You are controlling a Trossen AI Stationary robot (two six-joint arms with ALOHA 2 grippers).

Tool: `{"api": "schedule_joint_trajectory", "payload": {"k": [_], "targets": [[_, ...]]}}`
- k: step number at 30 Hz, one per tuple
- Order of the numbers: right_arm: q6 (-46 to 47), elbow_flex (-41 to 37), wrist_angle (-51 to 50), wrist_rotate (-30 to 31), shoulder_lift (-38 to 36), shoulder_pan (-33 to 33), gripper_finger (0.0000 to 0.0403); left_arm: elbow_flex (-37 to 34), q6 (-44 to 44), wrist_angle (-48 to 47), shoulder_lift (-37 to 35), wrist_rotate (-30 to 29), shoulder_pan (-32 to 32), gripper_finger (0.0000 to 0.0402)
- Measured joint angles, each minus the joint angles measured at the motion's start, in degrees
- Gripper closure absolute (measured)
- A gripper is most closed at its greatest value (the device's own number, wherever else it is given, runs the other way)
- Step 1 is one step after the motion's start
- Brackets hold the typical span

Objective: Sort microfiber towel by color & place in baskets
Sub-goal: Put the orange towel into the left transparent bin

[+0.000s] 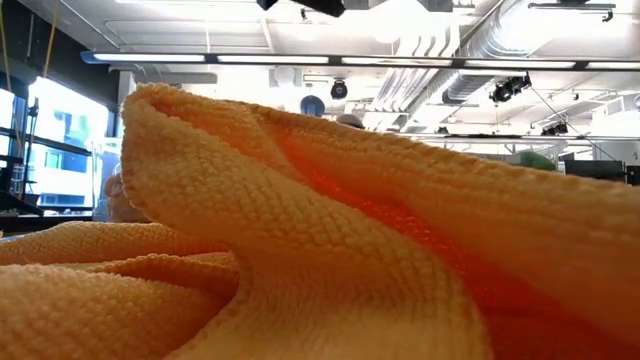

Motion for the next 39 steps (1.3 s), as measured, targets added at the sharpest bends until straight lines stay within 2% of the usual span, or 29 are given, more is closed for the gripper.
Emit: {"api": "schedule_joint_trajectory", "payload": {"k": [3, 6, 11, 16, 26, 35, 39], "targets": [[-8.35, 3.46, 0.15, 8.55, 0.01, -3.11, 0.0401, 0.00, 5.20, 0.73, 0.01, -1.09, 0.48, 0.0253], [-17.38, 4.95, 0.47, 10.23, 0.01, -7.98, 0.0402, 0.00, 8.49, 2.47, -0.20, -1.12, 1.20, 0.0222], [-29.09, 5.16, 1.56, 7.85, 0.03, -16.22, 0.0402, 1.10, 13.51, 4.30, -2.99, -2.97, 1.78, 0.0179], [-33.36, 5.16, 2.60, -0.36, 0.03, -22.02, 0.0402, 2.08, 15.30, 3.74, -5.99, -6.04, 1.78, 0.0161], [-30.30, 4.76, 2.89, -11.25, 0.12, -22.45, 0.0399, 2.10, 14.54, -2.20, -7.96, -7.04, 1.76, 0.0160], [-21.24, -2.55, 3.67, -14.24, 0.16, -20.54, 0.0349, 2.10, 8.10, -7.93, -7.69, -7.03, 1.78, 0.0160], [-17.67, -7.65, 7.34, -16.15, 0.18, -19.84, 0.0329, 1.70, 4.23, -12.49, -7.73, -7.01, 1.82, 0.0160]]}}
